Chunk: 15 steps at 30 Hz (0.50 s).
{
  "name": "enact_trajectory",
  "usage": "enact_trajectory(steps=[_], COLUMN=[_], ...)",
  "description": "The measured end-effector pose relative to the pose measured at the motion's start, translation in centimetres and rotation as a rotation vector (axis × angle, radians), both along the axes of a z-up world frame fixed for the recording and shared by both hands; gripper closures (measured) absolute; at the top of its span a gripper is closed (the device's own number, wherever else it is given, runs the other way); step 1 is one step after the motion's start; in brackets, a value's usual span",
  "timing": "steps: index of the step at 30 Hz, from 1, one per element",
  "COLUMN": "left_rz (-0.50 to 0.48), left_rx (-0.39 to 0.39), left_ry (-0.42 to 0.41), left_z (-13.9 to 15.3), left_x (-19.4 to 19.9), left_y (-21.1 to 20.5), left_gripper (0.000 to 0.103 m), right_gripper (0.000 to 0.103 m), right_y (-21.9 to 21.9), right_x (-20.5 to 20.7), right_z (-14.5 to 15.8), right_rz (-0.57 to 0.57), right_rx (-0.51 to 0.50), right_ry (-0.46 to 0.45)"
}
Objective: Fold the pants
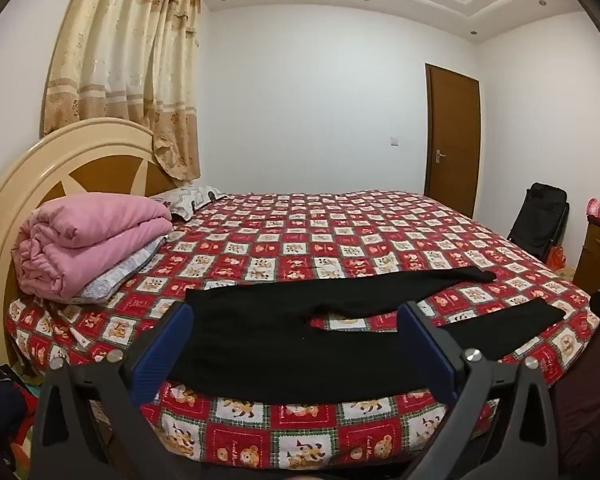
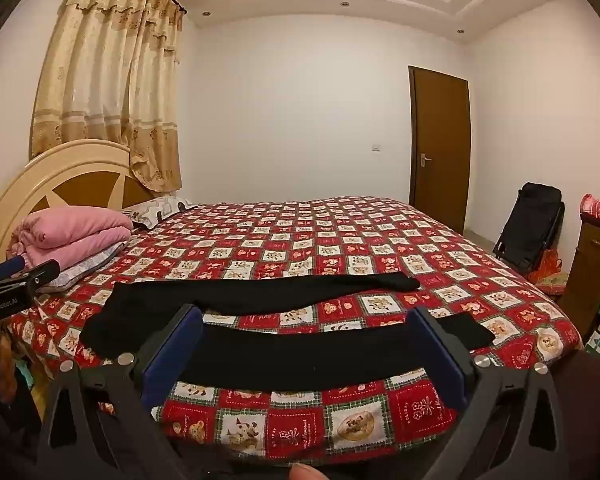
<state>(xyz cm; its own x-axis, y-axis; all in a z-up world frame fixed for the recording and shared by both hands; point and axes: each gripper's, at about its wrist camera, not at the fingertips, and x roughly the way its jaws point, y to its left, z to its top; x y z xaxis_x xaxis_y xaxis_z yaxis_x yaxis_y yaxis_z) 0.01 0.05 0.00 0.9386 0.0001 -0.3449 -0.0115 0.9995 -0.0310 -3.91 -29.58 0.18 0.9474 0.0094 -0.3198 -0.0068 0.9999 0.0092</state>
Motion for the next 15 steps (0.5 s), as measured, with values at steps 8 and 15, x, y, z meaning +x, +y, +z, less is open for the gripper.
enact_trajectory(steps=[8,15], left_rz=[-0.002,0.002], left_rx=[0.018,0.011], left_ry=[0.0,0.015], left_z=[0.0,-0.4], left_x=[0.0,0.2], left_y=[-0.1,0.4], left_gripper=[0.0,0.0], right_gripper=[0.001,0.001], right_y=[-0.2,-0.7], right_x=[0.7,0.5], right_z=[-0.8,-1.0], right_rz=[-0.009,-0.018], right_rx=[-0.003,0.004], right_ry=[0.019,0.031])
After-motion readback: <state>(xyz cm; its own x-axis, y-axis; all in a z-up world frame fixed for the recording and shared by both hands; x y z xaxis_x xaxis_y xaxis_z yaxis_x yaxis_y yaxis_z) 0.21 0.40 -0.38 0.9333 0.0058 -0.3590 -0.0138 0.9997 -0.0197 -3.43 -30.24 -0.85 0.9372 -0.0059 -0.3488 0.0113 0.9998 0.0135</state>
